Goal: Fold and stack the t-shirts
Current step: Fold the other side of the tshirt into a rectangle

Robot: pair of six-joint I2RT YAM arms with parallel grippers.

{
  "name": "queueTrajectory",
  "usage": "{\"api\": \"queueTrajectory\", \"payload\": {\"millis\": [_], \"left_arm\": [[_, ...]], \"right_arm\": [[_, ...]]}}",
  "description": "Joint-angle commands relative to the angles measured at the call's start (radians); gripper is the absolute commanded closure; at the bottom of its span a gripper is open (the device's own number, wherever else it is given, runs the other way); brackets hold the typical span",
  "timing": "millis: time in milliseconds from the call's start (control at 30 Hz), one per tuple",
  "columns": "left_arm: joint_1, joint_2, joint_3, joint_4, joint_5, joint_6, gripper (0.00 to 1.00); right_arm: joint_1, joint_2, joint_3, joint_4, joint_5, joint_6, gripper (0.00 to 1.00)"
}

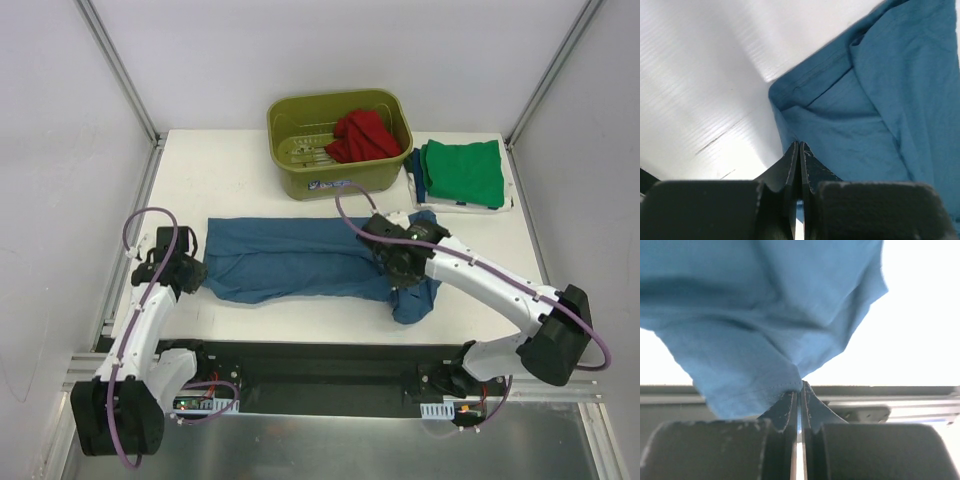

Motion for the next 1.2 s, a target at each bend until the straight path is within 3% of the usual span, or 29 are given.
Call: {"api": "queueTrajectory", "payload": {"millis": [0,267,533,700,800,833,867,900,933,967,1033,1067,1167], "left_arm": [[0.008,0.085,0.090,0.049,0.029,0.009,1.00],[0.007,0.298,0.211,0.088,0.018,0.029,1.00],[0.008,0.490,0.307,0.091,-0.029,0.035,1.00],[0.008,0.593,0.389,0.091,-0.045,0.056,1.00],[0.008,0.633,0.425,0.088,-0.013,0.081,0.65],[0.007,0.631,0.430,0.088,-0.008,0.086,0.49],[0.008,0.624,0.432,0.089,-0.010,0.089,0.23],[0.007,0.614,0.432,0.089,-0.011,0.092,0.11],[0.008,0.587,0.429,0.089,-0.013,0.101,0.04],[0.007,0.570,0.426,0.089,-0.011,0.104,0.01],[0.008,0.509,0.409,0.088,-0.002,0.110,0.01],[0.007,0.490,0.404,0.089,0.018,0.113,0.01],[0.008,0.412,0.373,0.091,0.067,0.124,0.01]], "right_arm": [[-0.086,0.045,0.115,-0.032,0.132,-0.104,0.99],[-0.226,0.156,0.216,0.093,0.150,-0.379,0.99],[-0.368,0.422,0.420,0.200,0.063,-0.632,0.97],[-0.402,0.610,0.554,0.275,0.096,-0.817,0.94],[-0.402,0.659,0.593,0.308,0.165,-0.830,0.85],[-0.402,0.659,0.597,0.300,0.178,-0.801,0.83],[-0.404,0.639,0.581,0.301,0.189,-0.789,0.77],[-0.404,0.621,0.566,0.309,0.195,-0.774,0.74],[-0.402,0.598,0.542,0.327,0.193,-0.751,0.70],[-0.404,0.544,0.520,0.341,0.192,-0.735,0.60],[-0.404,0.484,0.445,0.372,0.170,-0.711,0.56],[-0.402,0.422,0.420,0.386,0.164,-0.683,0.20],[-0.404,0.301,0.331,0.406,0.146,-0.610,0.17]]}}
